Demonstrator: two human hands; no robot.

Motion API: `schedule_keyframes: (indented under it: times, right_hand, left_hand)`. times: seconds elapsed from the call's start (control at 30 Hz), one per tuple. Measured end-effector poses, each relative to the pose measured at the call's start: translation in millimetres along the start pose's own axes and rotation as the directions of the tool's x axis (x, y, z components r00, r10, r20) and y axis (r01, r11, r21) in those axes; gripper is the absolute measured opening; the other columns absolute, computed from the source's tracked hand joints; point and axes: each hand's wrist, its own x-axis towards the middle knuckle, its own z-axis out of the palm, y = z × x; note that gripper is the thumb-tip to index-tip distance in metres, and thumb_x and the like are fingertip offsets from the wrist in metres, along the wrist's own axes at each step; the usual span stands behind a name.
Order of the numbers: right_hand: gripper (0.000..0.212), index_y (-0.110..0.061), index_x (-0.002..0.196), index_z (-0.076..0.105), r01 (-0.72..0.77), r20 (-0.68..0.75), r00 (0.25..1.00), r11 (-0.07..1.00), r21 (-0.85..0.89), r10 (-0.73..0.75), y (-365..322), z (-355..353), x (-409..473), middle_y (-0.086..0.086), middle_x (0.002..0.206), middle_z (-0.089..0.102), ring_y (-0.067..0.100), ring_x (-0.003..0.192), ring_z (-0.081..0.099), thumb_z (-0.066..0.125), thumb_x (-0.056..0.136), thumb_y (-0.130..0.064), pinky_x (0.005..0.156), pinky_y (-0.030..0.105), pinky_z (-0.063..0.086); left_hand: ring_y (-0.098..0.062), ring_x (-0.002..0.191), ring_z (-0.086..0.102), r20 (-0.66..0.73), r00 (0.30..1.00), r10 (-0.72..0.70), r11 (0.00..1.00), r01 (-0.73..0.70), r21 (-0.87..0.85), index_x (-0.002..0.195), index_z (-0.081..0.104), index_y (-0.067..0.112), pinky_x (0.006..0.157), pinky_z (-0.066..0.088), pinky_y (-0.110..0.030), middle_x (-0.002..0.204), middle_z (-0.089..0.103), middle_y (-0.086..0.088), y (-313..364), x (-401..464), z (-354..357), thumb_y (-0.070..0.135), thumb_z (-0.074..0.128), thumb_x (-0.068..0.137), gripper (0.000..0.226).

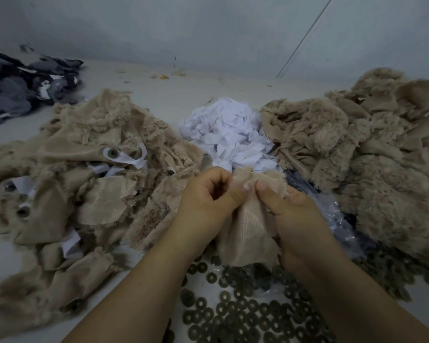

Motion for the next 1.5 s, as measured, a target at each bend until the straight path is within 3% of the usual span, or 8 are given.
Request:
schedule_keyframes:
  times: [0.3, 0.43, 0.63, 0.77, 0.9, 1.07, 1.37, 1.5]
  right_hand:
    - [0.030, -0.003, 0.104, 0.074, -0.086, 0.020, 0.996, 0.992, 0.095, 0.085, 0, 4, -2, 0.016, 0.099, 0.077, 0.029, 0.091, 0.075, 0.063, 0.093, -0.028, 0.069, 0.035, 0.062]
    - [0.041, -0.004, 0.109, 0.073, -0.204, 0.133, 0.973, 0.972, 0.119, 0.188, -4, 8, -6, 0.019, 0.106, 0.075, 0.032, 0.098, 0.073, 0.075, 0.076, -0.027, 0.080, 0.043, 0.062]
    - [0.032, -0.003, 0.118, 0.067, -0.296, 0.109, 0.954, 0.936, 0.192, 0.280, -4, 11, -6, 0.020, 0.107, 0.074, 0.034, 0.097, 0.073, 0.065, 0.090, -0.017, 0.076, 0.044, 0.062]
    - [0.037, -0.005, 0.124, 0.066, -0.372, 0.138, 0.926, 0.908, 0.193, 0.351, -3, 9, -5, 0.020, 0.114, 0.072, 0.035, 0.105, 0.071, 0.064, 0.090, -0.021, 0.093, 0.047, 0.055]
    - [0.038, -0.005, 0.122, 0.068, -0.427, 0.198, 0.899, 0.881, 0.203, 0.390, -2, 8, -5, 0.020, 0.116, 0.072, 0.033, 0.106, 0.070, 0.063, 0.090, -0.026, 0.089, 0.043, 0.057]
    - [0.040, -0.004, 0.125, 0.066, -0.446, 0.269, 0.884, 0.861, 0.245, 0.382, 2, 6, -5, 0.021, 0.122, 0.069, 0.034, 0.112, 0.068, 0.060, 0.093, -0.026, 0.095, 0.044, 0.055]
    - [0.033, -0.005, 0.123, 0.067, -0.284, 0.246, 0.940, 0.943, 0.174, 0.238, 6, 3, -4, 0.019, 0.118, 0.071, 0.031, 0.110, 0.069, 0.058, 0.094, -0.020, 0.097, 0.043, 0.055]
    - [0.017, -0.017, 0.099, 0.077, -0.010, 0.109, 0.994, 0.987, -0.161, 0.028, 2, 2, -2, 0.011, 0.101, 0.077, 0.029, 0.097, 0.074, 0.061, 0.095, -0.011, 0.092, 0.052, 0.056]
  left_hand:
    - [-0.022, 0.061, 0.038, -0.017, 0.997, -0.078, 0.985, 0.075, -0.157, 0.076, 0.049, -0.011, 0.053, 0.038, -0.030, 0.066, 0.046, -0.011, -2, 0, 0, 0.019, 0.056, 0.099, 0.039]
    - [-0.022, 0.061, 0.040, -0.032, 0.997, -0.077, 0.985, 0.071, -0.154, 0.076, 0.051, -0.009, 0.052, 0.039, -0.030, 0.066, 0.047, -0.012, 1, -1, 0, 0.023, 0.057, 0.098, 0.039]
    - [-0.029, 0.072, 0.042, 0.022, 0.992, -0.127, 0.963, 0.129, -0.237, 0.081, 0.046, -0.017, 0.066, 0.037, -0.043, 0.077, 0.051, -0.018, 2, -3, 3, 0.021, 0.053, 0.100, 0.043]
    - [-0.025, 0.064, 0.038, 0.005, 0.994, -0.108, 0.976, 0.107, -0.188, 0.076, 0.044, -0.013, 0.057, 0.035, -0.034, 0.070, 0.047, -0.013, 0, -3, 4, 0.020, 0.051, 0.101, 0.042]
    - [-0.012, 0.052, 0.037, -0.052, 0.998, -0.040, 0.998, 0.037, -0.059, 0.062, 0.048, 0.008, 0.046, 0.033, -0.025, 0.057, 0.042, -0.002, -2, -3, 7, 0.019, 0.052, 0.100, 0.040]
    - [-0.013, 0.053, 0.037, -0.096, 0.995, -0.004, 0.999, 0.000, -0.041, 0.066, 0.045, -0.001, 0.047, 0.034, -0.026, 0.059, 0.043, -0.003, -3, -1, 5, 0.021, 0.053, 0.100, 0.041]
    - [-0.008, 0.053, 0.038, -0.103, 0.993, 0.063, 0.998, -0.065, -0.016, 0.061, 0.046, 0.006, 0.047, 0.034, -0.022, 0.056, 0.043, 0.003, -7, 0, 4, 0.026, 0.054, 0.093, 0.038]
    - [-0.009, 0.054, 0.041, -0.125, 0.992, 0.029, 0.999, -0.033, -0.034, 0.062, 0.050, 0.007, 0.049, 0.037, -0.022, 0.057, 0.045, 0.002, -9, 2, 0, 0.032, 0.055, 0.094, 0.041]
